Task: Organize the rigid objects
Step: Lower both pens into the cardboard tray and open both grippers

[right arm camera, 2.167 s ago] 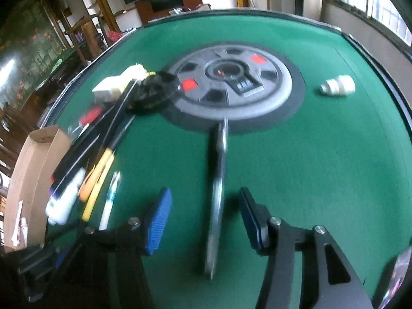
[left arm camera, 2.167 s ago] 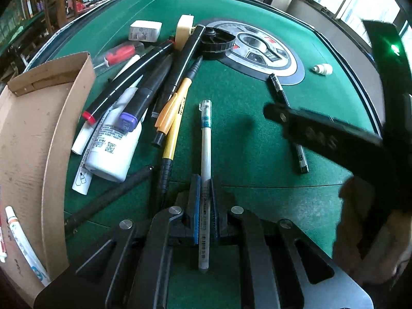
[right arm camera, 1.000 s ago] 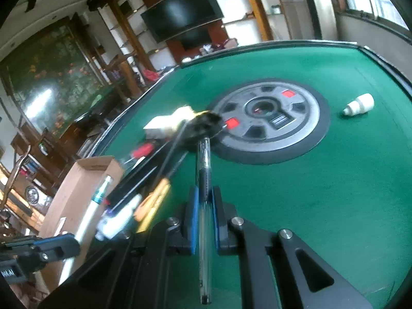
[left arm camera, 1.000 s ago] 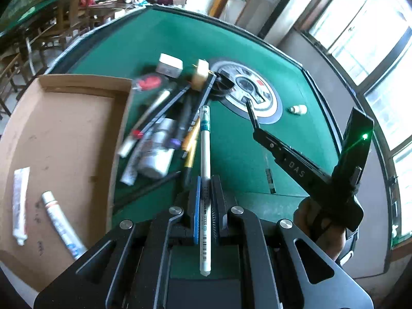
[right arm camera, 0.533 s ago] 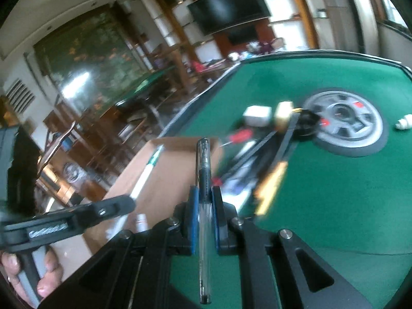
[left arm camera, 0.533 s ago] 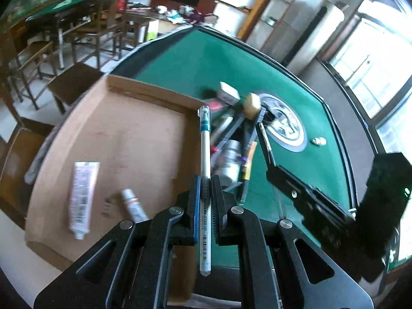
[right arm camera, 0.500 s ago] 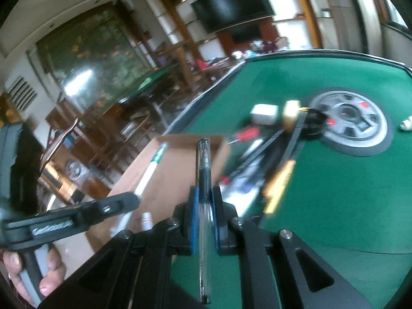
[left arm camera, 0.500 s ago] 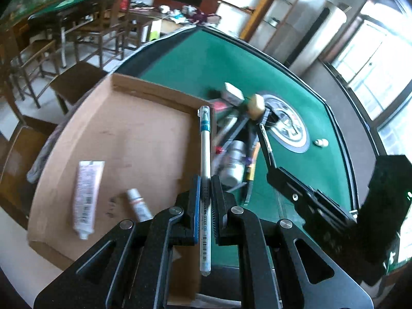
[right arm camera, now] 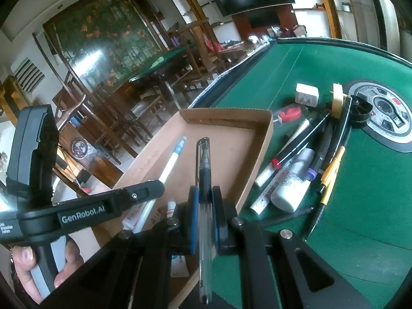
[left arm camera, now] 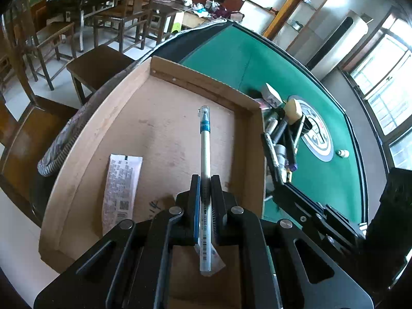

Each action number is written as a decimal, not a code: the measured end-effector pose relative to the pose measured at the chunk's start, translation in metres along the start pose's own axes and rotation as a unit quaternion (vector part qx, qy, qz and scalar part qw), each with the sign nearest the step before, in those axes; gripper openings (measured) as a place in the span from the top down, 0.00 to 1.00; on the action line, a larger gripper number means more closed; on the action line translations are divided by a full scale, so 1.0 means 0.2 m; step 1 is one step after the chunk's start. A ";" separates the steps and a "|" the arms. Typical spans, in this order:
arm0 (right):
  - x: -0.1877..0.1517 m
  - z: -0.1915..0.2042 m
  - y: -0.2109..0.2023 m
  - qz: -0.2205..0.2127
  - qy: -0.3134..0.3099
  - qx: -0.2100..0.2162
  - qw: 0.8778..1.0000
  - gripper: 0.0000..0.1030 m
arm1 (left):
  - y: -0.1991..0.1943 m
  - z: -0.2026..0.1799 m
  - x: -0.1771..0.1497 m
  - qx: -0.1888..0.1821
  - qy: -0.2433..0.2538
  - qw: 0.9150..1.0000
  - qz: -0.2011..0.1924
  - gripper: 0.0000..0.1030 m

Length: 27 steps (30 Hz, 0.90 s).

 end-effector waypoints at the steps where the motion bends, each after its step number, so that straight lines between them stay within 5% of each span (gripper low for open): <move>1: 0.00 -0.01 0.00 0.001 0.004 0.001 1.000 0.92 | 0.01 0.01 0.01 0.002 0.001 1.000 -0.001 0.93; 19: 0.05 0.12 0.25 0.047 -0.005 0.014 0.999 0.92 | 0.16 0.19 0.05 0.053 -0.005 0.998 0.018 0.93; 27: 0.01 0.10 0.32 0.071 -0.025 -0.040 0.996 0.92 | 0.19 0.18 0.00 0.087 0.022 0.996 0.005 0.93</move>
Point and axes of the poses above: each gripper's, at about its wrist camera, not at the fingertips, and y roughly the way its jaws point, z to its left, x to its top, the point moved 5 cm from there along y, roughly the way its jaws point, and after that the axes turned 10 degrees about -y, right-handed, at the moved point
